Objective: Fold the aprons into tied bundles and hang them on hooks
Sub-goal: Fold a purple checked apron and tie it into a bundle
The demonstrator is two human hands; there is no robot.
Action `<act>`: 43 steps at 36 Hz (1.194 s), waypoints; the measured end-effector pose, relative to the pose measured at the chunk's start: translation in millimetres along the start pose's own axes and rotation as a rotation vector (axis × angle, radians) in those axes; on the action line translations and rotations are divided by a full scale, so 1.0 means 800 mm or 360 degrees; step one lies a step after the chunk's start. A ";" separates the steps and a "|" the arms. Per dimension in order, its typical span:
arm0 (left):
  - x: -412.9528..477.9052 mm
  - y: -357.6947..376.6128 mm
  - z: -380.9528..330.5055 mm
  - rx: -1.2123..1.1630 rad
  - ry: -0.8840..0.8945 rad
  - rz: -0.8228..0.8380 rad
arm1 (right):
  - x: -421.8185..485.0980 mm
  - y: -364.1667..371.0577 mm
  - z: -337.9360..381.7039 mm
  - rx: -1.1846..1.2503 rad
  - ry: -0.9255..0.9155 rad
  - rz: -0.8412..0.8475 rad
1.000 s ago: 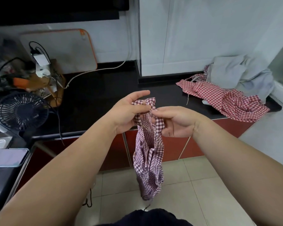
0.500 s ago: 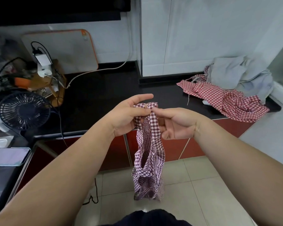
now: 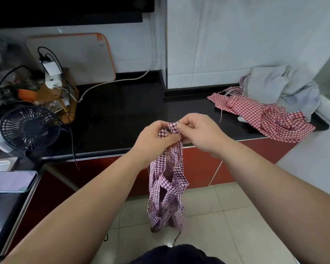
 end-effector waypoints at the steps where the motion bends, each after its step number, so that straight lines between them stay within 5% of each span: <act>1: 0.000 0.001 0.001 0.0062 0.0035 -0.0076 | 0.000 -0.001 0.002 -0.0005 -0.0002 -0.0031; 5: 0.000 0.000 0.002 0.0047 0.0099 -0.0262 | 0.004 -0.005 0.003 -0.0058 -0.0029 -0.0210; 12: -0.006 0.010 -0.001 0.0012 0.0045 0.0091 | 0.007 -0.004 0.002 -0.0146 0.0040 -0.0094; 23: -0.002 0.016 0.000 -0.0134 0.0126 -0.0062 | 0.008 -0.022 0.015 -0.0568 -0.0143 -0.0149; 28: 0.001 0.015 0.002 -0.0437 -0.0044 -0.0006 | 0.010 -0.028 0.015 -0.0450 -0.0163 -0.0139; 33: 0.005 0.012 -0.005 -0.0272 -0.0045 0.0160 | 0.014 -0.028 0.008 -0.0384 -0.0099 -0.0057; 43: -0.007 0.029 -0.007 -0.0486 -0.0154 0.0335 | 0.020 -0.030 -0.003 0.0305 0.0141 0.0071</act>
Point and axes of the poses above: each hand's wrist, its own x-axis towards the middle knuckle, its own y-axis out of the palm, z = x × y, the point moved 2 cm from there along x, towards the middle knuckle, and after that the axes turned 12 degrees about y, right-handed, at the moved point
